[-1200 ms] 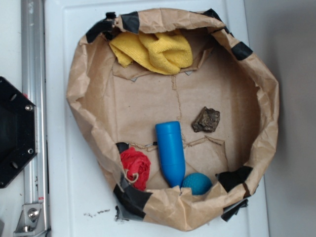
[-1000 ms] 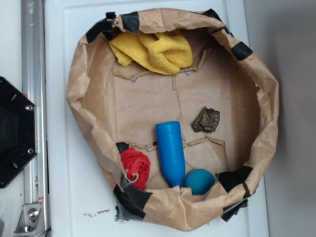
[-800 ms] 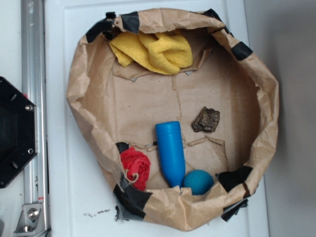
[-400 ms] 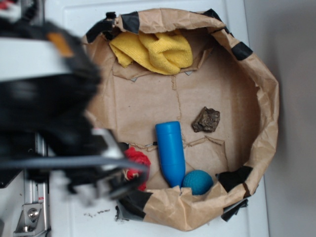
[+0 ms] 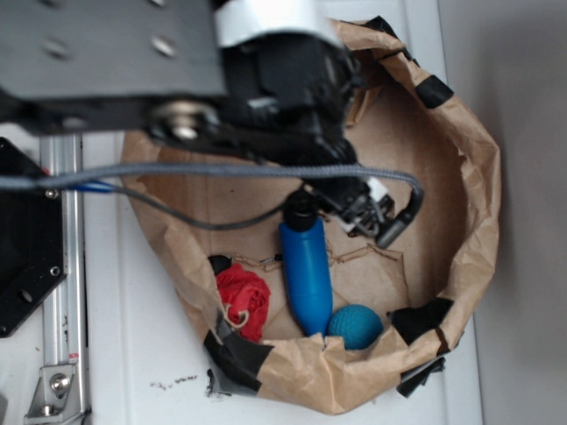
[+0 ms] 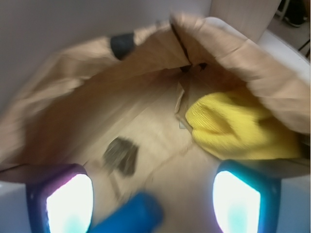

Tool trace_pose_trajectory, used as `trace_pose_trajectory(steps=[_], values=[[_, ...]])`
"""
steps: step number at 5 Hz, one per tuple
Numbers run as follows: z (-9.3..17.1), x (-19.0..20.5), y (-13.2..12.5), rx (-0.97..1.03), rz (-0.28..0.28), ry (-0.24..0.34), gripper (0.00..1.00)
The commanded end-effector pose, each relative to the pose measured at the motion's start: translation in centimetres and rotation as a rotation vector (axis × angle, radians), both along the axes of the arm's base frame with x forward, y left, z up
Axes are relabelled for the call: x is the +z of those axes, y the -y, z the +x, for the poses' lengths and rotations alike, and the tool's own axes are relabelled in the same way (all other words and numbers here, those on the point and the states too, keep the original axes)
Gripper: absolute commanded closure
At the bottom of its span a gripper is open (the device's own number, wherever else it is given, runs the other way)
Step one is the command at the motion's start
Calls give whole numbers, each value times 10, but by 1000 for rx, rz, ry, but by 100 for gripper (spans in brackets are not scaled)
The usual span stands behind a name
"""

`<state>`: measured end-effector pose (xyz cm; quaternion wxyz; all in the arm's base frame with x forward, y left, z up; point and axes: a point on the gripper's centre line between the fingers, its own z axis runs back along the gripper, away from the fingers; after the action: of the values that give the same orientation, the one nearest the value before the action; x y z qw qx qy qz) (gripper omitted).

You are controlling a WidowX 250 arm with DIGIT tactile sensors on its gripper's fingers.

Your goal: Grab the yellow cloth.

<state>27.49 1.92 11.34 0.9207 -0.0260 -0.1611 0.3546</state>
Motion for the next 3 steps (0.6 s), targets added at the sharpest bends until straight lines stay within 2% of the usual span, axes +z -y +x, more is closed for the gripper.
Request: trace_pose_trajectory(steps=[1, 2, 3], values=[[8, -43, -43, 304, 174, -81, 0], [-2, -46, -72, 381, 190, -94, 0], [-11, -49, -80, 432, 183, -141, 34]])
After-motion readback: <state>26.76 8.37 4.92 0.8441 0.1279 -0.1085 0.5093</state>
